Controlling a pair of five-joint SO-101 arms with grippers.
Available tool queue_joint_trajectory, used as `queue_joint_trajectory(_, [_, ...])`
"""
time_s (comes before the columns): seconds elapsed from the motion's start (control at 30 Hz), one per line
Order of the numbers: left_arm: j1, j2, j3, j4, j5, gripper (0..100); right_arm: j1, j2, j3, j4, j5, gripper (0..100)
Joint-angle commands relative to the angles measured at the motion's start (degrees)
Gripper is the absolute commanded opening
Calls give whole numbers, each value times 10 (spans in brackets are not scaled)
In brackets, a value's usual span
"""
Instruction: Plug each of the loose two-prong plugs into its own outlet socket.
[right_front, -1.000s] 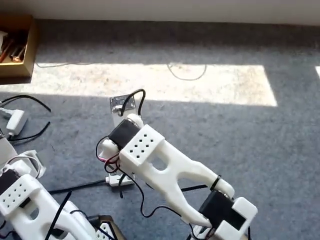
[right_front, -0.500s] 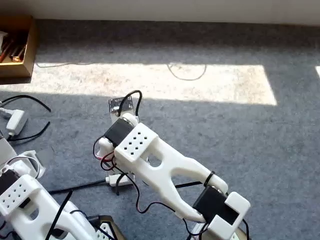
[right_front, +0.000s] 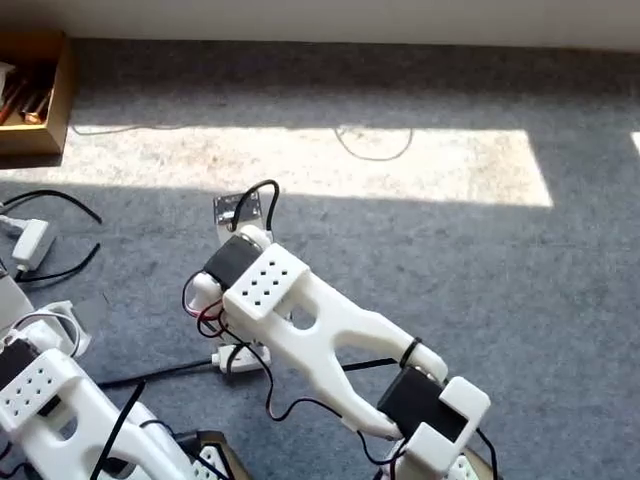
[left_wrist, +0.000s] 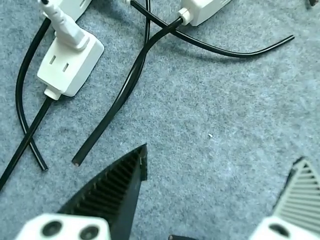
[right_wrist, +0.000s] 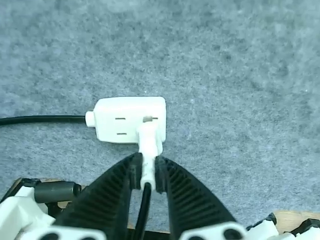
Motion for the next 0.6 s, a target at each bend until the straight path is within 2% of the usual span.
queue_joint_trajectory(0.0, [-5, 0, -3, -8, -10, 421, 8, 11, -13, 5, -8, 5])
queue_joint_trajectory(0.57, [-17, -4, -7, -7, -10, 421, 5, -11, -13, 64, -18, 5])
